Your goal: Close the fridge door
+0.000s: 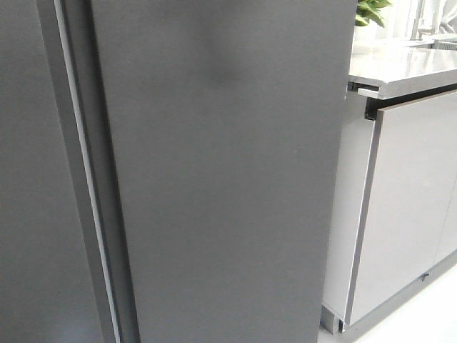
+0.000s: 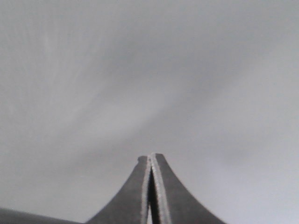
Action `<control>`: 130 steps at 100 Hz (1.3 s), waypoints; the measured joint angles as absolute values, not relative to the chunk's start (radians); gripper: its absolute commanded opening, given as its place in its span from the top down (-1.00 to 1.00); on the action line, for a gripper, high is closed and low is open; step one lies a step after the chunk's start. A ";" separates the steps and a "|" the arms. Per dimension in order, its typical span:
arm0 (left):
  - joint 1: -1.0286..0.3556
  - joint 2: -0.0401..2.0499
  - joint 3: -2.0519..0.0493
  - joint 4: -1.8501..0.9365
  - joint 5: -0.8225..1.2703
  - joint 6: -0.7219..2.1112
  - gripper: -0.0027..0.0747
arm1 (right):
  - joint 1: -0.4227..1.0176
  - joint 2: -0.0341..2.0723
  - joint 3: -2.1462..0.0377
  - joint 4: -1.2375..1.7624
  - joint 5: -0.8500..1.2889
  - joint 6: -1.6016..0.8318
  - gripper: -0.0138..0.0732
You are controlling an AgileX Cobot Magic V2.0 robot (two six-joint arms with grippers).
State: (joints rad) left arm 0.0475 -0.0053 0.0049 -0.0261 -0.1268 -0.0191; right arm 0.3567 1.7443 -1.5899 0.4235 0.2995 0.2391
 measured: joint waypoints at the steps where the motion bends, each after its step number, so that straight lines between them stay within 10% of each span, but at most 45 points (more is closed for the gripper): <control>1: 0.048 -0.005 0.005 -0.026 -0.127 -0.019 0.98 | 0.353 1.736 -1.582 0.417 0.299 0.239 0.79; 58: 0.048 -0.005 0.005 -0.026 -0.127 -0.019 0.98 | 0.042 0.891 -0.764 0.155 0.196 0.243 0.79; 130: 0.048 -0.005 0.005 -0.026 -0.127 -0.019 0.98 | 0.029 0.039 0.002 0.000 0.090 0.243 0.79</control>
State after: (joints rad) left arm 0.0475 -0.0053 0.0049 -0.0261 -0.1268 -0.0191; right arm 0.0286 0.0392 0.0021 0.0000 0.0904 0.2429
